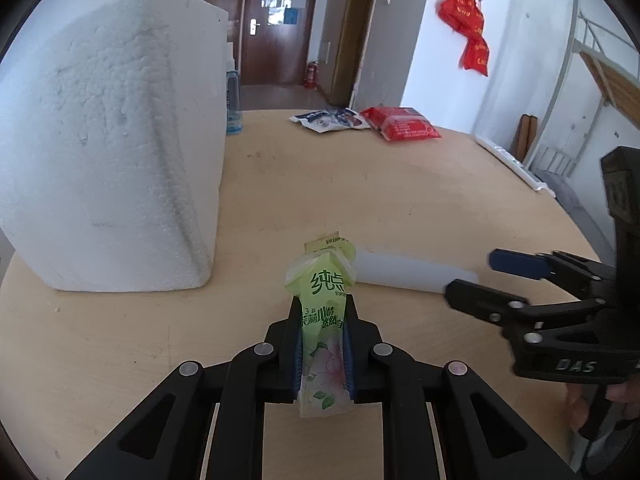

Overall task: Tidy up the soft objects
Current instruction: 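Lift the tissue packet with left tool while right tool grasps the foam tube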

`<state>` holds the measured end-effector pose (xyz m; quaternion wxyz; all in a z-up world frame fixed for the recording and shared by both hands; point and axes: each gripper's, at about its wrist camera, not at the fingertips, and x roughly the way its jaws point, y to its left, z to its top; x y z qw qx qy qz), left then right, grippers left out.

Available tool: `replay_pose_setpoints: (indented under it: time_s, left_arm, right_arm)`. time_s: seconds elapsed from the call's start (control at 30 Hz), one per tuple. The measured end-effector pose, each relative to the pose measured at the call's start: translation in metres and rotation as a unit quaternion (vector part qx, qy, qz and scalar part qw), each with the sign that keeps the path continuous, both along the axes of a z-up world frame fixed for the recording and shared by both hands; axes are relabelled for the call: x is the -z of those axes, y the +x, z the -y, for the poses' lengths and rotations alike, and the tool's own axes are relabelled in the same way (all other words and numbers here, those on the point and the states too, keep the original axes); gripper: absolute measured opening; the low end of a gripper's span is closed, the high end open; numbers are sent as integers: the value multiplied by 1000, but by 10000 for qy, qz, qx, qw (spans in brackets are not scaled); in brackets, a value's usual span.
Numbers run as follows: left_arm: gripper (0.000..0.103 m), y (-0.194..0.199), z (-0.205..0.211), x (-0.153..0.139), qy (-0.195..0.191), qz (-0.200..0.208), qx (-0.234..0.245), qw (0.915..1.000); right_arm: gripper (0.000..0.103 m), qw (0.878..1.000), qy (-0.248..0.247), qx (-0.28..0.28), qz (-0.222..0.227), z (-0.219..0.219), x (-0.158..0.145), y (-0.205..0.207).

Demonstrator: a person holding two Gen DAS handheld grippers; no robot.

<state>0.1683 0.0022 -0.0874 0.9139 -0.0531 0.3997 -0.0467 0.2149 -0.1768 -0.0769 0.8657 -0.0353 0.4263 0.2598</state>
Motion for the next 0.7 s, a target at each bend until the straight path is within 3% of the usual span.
replay_pose_setpoints:
  time_s: [0.4, 0.5, 0.7]
  left_arm:
    - [17, -11, -14, -7, -155, 135, 15, 9998]
    - [17, -14, -16, -8, -186, 165, -12, 9997]
    - [17, -19, -22, -9, -227, 196, -91, 9995]
  right_arm:
    - [80, 9990, -329, -280, 112, -24, 5, 1]
    - [74, 9986, -391, -346, 82, -28, 7, 2]
    - [48, 9972, -663, -338, 97, -32, 8, 1]
